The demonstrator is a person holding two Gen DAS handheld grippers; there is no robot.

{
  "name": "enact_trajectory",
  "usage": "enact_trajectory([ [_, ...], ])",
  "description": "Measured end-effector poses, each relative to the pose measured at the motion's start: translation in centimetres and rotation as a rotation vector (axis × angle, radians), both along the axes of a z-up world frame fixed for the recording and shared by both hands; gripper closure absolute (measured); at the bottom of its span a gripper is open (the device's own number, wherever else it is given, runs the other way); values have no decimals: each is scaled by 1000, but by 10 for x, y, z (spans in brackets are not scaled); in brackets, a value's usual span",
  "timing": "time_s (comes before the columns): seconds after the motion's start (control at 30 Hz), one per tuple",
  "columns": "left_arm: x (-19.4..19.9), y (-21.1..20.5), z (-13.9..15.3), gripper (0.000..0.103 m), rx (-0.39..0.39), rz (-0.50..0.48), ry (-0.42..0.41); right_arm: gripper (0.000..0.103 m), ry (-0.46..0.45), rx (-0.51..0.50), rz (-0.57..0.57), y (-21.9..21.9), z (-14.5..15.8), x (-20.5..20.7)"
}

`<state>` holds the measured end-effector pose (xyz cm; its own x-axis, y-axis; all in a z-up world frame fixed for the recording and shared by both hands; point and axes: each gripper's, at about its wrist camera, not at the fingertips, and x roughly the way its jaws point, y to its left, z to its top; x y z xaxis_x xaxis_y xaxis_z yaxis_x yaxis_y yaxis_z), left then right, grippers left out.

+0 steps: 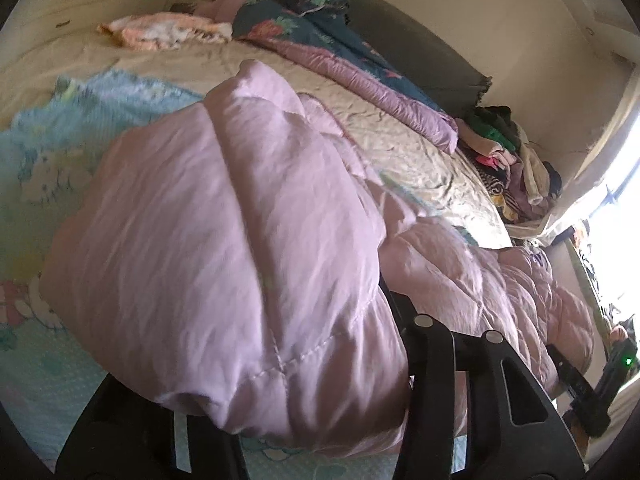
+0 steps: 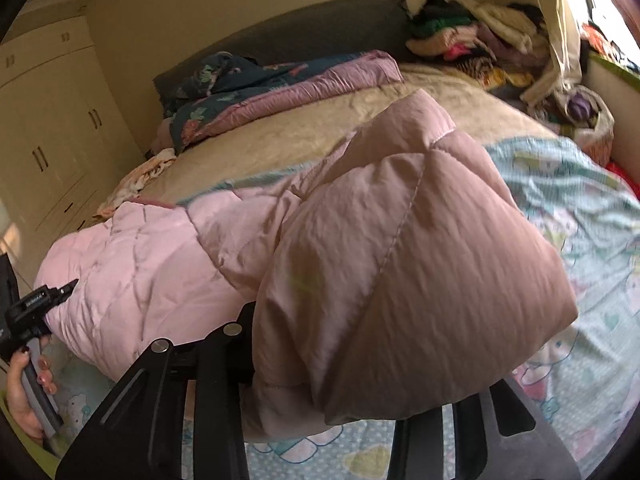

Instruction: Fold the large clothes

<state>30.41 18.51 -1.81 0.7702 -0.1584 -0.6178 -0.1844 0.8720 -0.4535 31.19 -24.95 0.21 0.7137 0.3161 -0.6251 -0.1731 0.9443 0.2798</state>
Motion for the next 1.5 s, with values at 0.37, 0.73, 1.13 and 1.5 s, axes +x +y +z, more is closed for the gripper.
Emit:
enact_trajectory([
  [0.37, -19, -7, 37, 65, 33, -41, -37, 71, -51, -25, 31, -1, 30, -31],
  [0.73, -47, -5, 38, 65, 41, -54, -28, 71, -45, -29, 34, -3, 36, -62],
  [1.13, -81, 0, 35, 65, 42, -58, -21, 71, -51, -25, 32, -1, 38, -102],
  [1.5, -107, -3, 32, 65, 65, -73, -19, 71, -56, -29, 30, 1, 38, -131],
])
